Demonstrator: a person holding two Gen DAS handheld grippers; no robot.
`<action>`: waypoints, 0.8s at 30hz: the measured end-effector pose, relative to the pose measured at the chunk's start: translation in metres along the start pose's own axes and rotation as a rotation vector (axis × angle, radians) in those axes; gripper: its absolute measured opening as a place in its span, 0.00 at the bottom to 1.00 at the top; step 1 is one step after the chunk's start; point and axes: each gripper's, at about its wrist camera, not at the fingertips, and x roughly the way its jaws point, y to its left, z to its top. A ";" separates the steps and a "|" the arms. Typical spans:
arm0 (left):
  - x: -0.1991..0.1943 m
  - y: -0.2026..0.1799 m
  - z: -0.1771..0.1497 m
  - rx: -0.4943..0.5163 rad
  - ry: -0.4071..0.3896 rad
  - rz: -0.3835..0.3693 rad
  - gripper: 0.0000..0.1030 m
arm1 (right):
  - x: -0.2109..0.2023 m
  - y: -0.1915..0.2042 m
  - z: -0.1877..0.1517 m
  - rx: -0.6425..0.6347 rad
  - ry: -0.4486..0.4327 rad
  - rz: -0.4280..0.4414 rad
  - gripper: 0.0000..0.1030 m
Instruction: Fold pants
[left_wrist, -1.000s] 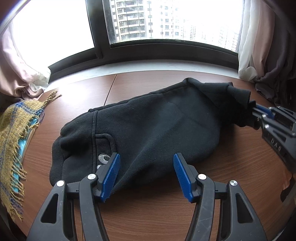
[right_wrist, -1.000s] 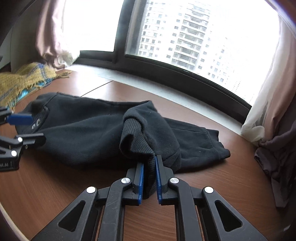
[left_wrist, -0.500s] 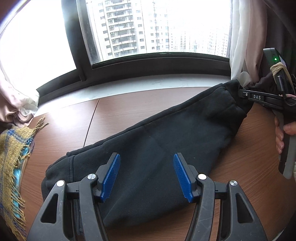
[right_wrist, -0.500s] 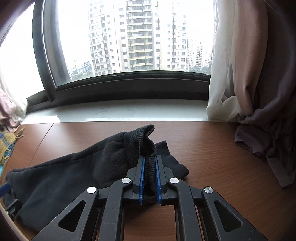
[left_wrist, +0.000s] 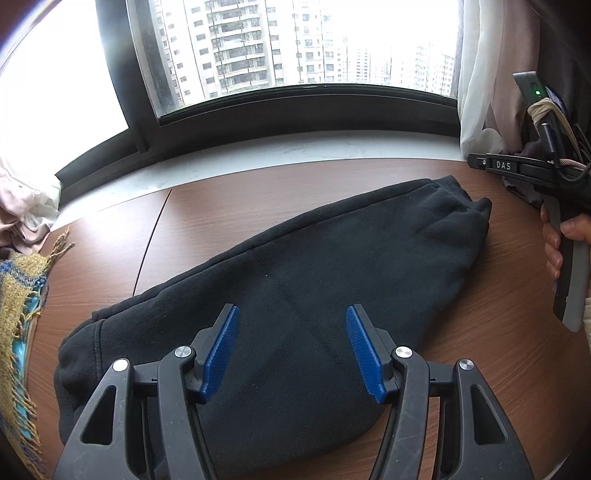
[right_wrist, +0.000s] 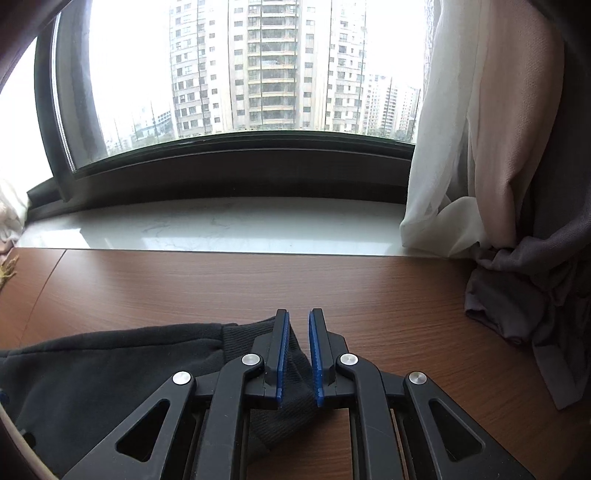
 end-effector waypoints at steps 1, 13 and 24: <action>0.002 0.000 0.001 -0.002 0.002 -0.003 0.59 | -0.005 -0.001 -0.002 0.008 -0.007 0.012 0.16; 0.020 0.000 -0.006 -0.013 0.057 0.016 0.59 | -0.013 -0.020 -0.052 0.182 0.041 0.144 0.32; 0.025 -0.011 -0.007 0.011 0.061 0.030 0.59 | 0.015 -0.041 -0.063 0.306 0.088 0.127 0.45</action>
